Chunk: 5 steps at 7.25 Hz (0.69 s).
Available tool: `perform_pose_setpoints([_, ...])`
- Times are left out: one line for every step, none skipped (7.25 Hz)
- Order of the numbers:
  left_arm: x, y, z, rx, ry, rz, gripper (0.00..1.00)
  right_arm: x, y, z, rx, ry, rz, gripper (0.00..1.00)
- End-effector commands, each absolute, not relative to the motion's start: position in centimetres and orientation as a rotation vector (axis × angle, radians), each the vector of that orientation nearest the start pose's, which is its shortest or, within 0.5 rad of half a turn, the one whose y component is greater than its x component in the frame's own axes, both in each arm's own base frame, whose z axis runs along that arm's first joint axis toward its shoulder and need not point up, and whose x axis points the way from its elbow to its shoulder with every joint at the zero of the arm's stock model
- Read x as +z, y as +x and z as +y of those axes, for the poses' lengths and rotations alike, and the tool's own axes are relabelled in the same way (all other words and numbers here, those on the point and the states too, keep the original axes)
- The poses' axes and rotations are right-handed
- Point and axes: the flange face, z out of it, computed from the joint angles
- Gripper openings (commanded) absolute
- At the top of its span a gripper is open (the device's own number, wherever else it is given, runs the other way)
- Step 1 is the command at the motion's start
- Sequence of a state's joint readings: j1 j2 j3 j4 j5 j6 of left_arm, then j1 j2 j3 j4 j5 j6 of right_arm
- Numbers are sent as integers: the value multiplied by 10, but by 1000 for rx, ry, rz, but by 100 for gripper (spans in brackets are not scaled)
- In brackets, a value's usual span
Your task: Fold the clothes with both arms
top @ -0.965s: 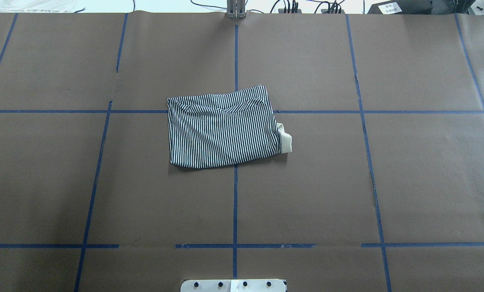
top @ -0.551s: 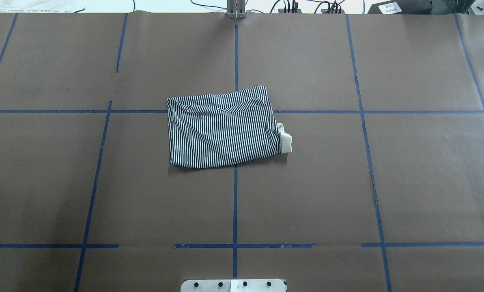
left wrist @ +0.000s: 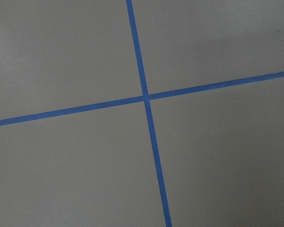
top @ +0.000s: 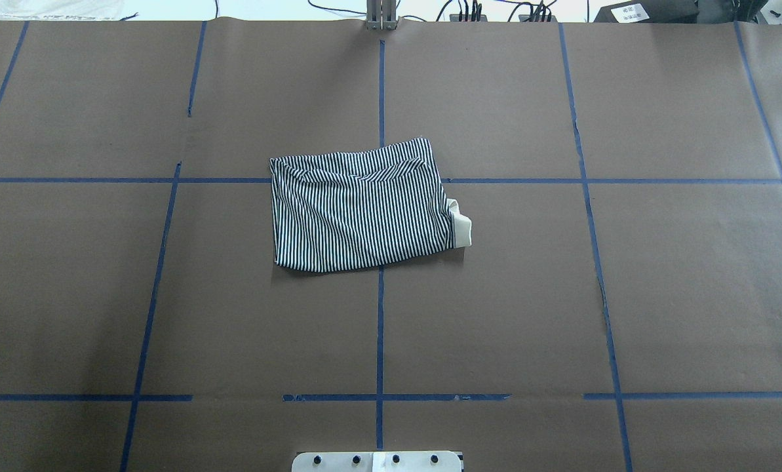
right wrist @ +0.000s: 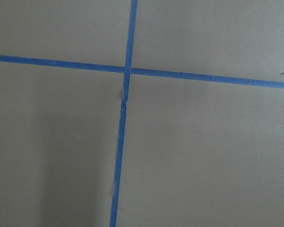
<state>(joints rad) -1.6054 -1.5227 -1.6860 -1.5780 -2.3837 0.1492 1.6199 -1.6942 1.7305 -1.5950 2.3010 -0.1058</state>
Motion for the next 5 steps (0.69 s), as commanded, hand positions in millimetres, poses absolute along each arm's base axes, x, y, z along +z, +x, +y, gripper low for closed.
perform_pose_setpoints([623, -80, -473, 146, 152, 763, 100, 644, 88, -435, -58, 67, -727, 100])
perform_pose_setpoints([618, -78, -475, 156, 172, 759, 100, 644, 88, -435, -58, 67, -727, 100])
perform_pose_setpoints([621, -78, -473, 155, 168, 760, 100, 644, 88, -435, -58, 67, -727, 100])
perform_pose_setpoints([621, -79, -473, 153, 168, 758, 100, 644, 88, -435, -58, 67, -727, 100])
perform_pose_setpoints([621, -79, -473, 153, 168, 758, 100, 644, 88, -435, -58, 67, -729, 100])
